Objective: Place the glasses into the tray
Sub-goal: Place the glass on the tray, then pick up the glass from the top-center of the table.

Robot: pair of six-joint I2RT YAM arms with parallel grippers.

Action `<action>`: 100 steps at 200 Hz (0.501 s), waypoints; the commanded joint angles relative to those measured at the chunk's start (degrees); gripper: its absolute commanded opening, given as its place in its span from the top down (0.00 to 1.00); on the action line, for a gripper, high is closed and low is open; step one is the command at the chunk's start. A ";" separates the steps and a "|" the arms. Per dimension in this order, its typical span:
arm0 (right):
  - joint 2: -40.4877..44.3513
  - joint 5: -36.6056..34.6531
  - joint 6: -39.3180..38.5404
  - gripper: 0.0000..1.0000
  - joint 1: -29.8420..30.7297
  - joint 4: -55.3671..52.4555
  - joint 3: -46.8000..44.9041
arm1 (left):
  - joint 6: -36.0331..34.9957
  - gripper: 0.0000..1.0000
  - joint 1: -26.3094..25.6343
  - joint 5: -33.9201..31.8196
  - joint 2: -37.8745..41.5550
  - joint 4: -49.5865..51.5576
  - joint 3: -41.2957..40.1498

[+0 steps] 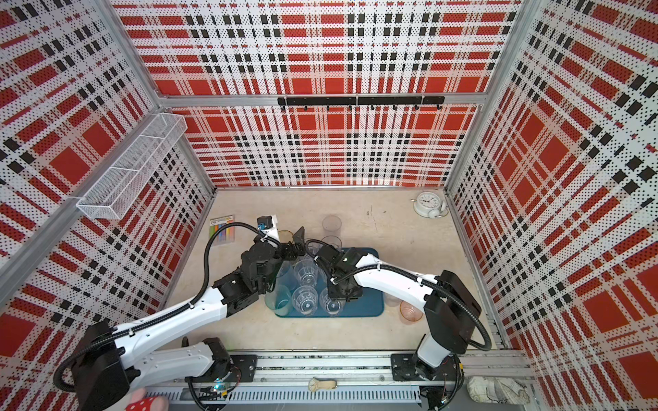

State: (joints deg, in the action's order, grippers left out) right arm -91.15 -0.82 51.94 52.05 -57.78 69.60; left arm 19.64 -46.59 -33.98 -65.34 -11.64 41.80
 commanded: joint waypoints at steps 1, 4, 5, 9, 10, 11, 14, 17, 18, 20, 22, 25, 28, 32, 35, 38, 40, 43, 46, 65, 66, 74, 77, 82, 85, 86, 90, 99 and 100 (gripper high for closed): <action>4.47 -2.54 -3.91 0.57 -3.01 -3.35 4.60 | 0.08 0.02 -0.16 1.52 -0.97 -1.62 1.21; 4.84 -2.72 -4.48 0.57 -3.73 -3.77 5.04 | 0.32 0.02 -0.17 1.55 -1.09 -1.75 1.21; 4.98 -2.75 -4.70 0.56 -3.99 -3.93 5.25 | 0.40 0.02 -0.21 1.55 -1.14 -1.78 1.24; 5.46 -3.18 -5.46 0.56 -4.88 -4.54 5.85 | 0.69 0.02 -0.30 1.79 -1.38 -2.01 1.25; 5.59 -3.24 -5.58 0.56 -5.13 -4.71 5.96 | 0.72 0.02 -0.32 1.89 -1.46 -2.08 1.21; 5.70 -3.41 -5.78 0.55 -5.39 -4.80 6.02 | 0.74 0.02 -0.38 2.02 -1.50 -2.21 1.20; 6.11 -3.85 -6.22 0.55 -6.08 -5.22 6.36 | 0.79 0.02 -0.47 2.46 -1.75 -2.52 1.18; 6.54 -4.25 -6.72 0.54 -6.73 -5.50 6.50 | 0.83 0.02 -0.64 2.89 -2.02 -2.84 1.17; 6.66 -4.35 -6.88 0.54 -6.98 -5.55 6.55 | 0.79 0.02 -0.71 3.10 -2.13 -2.90 1.17; 6.90 -4.47 -7.26 0.54 -7.50 -5.60 6.54 | 0.81 0.02 -0.88 3.47 -2.39 -3.09 1.22; 7.18 -4.57 -7.57 0.54 -7.95 -5.70 6.52 | 0.79 0.02 -0.98 3.76 -2.66 -3.21 1.25; 7.60 -4.62 -8.10 0.53 -8.79 -5.71 6.39 | 0.79 0.02 -1.37 4.09 -3.17 -3.29 1.45; 7.99 -4.52 -8.53 0.53 -9.63 -5.75 6.23 | 0.80 0.02 -1.75 4.27 -3.61 -3.30 1.63; 8.49 -4.56 -9.18 0.53 -10.71 -5.85 5.83 | 0.78 0.02 -2.35 4.35 -4.25 -3.30 2.02; 8.87 -4.54 -9.60 0.53 -11.60 -5.92 5.62 | 0.81 0.02 -2.83 4.32 -4.88 -3.26 2.37; 9.32 -4.53 -9.94 0.53 -12.28 -5.94 5.30 | 0.77 0.02 -3.35 4.33 -5.50 -3.22 2.71; 9.59 -4.50 -10.24 0.52 -12.84 -5.88 5.06 | 0.78 0.02 -3.69 4.28 -5.81 -3.22 2.94; 9.94 -4.54 -10.74 0.52 -13.72 -5.81 4.71 | 0.77 0.02 -4.21 4.27 -6.42 -3.09 3.34; 10.37 -4.62 -11.09 0.52 -14.48 -5.63 4.35 | 0.75 0.02 -4.76 4.28 -7.04 -3.05 3.74; 13.13 -4.12 -13.07 0.51 -20.20 -3.61 1.87 | 0.59 0.02 -7.21 4.40 -10.66 -2.18 6.30; 13.30 -3.98 -13.22 0.51 -20.53 -3.41 1.73 | 0.58 0.02 -7.34 4.42 -10.80 -2.13 6.42; 14.16 -3.05 -14.33 0.51 -22.54 -1.62 0.89 | 0.70 0.02 -7.87 4.63 -12.20 -1.70 7.39; 14.36 -2.73 -14.81 0.51 -23.04 -0.95 0.74 | 0.75 0.02 -8.00 4.70 -12.72 -1.43 7.83; 14.36 -2.14 -15.78 0.50 -23.68 0.08 0.62 | 0.83 0.02 -8.29 4.75 -13.53 -0.94 8.59; 14.23 -1.82 -16.44 0.50 -24.01 0.42 0.74 | 0.84 0.02 -8.34 4.79 -14.00 -0.45 9.15; 14.11 -1.73 -16.66 0.50 -24.05 0.54 0.81 | 0.88 0.02 -8.34 4.79 -14.19 -0.34 9.34; 13.52 -1.54 -17.46 0.50 -24.36 0.79 1.19 | 0.96 0.02 -8.41 4.80 -14.69 0.46 10.11; 11.67 -2.37 -18.68 0.50 -24.68 0.91 2.58 | 1.00 0.02 -8.43 4.67 -15.93 2.33 11.79; 11.42 -2.49 -18.79 0.50 -24.70 0.91 2.79 | 1.01 0.02 -8.39 4.60 -16.03 2.59 11.98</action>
State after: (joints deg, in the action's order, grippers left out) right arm -78.13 -3.64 38.48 28.38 -59.61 70.91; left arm 20.40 -54.76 -29.63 -79.07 -12.03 49.45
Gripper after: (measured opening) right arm 0.501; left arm 0.982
